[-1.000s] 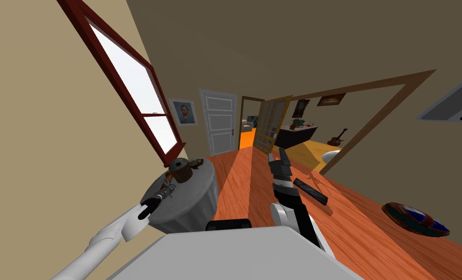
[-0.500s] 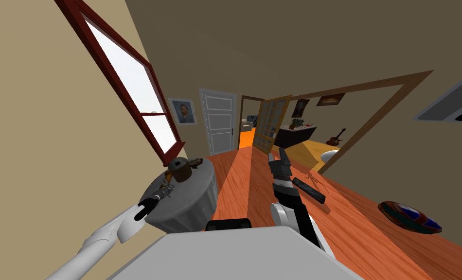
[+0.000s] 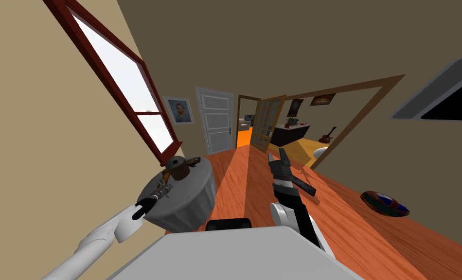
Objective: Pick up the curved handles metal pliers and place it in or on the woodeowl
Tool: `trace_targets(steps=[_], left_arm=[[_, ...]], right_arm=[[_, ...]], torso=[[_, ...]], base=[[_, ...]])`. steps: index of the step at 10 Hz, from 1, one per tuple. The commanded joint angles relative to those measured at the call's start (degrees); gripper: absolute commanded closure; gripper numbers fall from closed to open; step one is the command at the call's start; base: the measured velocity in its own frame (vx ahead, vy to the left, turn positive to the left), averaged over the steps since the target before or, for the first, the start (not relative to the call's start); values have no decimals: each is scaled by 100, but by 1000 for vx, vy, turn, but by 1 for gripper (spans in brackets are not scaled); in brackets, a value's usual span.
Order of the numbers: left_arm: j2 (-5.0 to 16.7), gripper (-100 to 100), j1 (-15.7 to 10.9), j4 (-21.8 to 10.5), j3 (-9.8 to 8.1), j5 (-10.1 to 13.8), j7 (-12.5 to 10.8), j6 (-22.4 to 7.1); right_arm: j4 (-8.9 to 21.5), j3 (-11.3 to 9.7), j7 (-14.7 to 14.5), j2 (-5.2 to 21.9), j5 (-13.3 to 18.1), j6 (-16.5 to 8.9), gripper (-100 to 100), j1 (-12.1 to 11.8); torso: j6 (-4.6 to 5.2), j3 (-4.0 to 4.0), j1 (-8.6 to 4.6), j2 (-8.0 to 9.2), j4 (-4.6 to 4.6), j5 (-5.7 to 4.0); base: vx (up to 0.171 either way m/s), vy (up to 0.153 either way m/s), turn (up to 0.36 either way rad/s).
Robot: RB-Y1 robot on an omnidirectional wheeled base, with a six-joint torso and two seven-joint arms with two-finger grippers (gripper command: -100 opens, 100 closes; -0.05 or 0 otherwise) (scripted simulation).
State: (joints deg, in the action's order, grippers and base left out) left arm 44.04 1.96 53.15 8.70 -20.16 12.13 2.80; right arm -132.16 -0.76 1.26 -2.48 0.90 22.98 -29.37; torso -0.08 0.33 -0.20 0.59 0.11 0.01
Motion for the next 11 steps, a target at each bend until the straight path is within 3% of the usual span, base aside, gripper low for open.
trace_targets(steps=[1,6,11], left_arm=[[60,100,4,-33,16,139,-161,-28],[251,100,-22,-296,94,622,-639,-40],[665,100,-25,-655,250,1190,-1158,0]], right_arm=[[0,0,0,0,0,0,0,0],[0,0,0,0,0,0,0,0],[0,0,0,0,0,0,0,-1]], torso=[[0,0,0,0,0,0],[7,-11,-10,-22,-1,6],[7,-18,11,-40,1,9]], base=[[-113,-55,-95],[-74,-83,-136],[-29,-68,-202]])
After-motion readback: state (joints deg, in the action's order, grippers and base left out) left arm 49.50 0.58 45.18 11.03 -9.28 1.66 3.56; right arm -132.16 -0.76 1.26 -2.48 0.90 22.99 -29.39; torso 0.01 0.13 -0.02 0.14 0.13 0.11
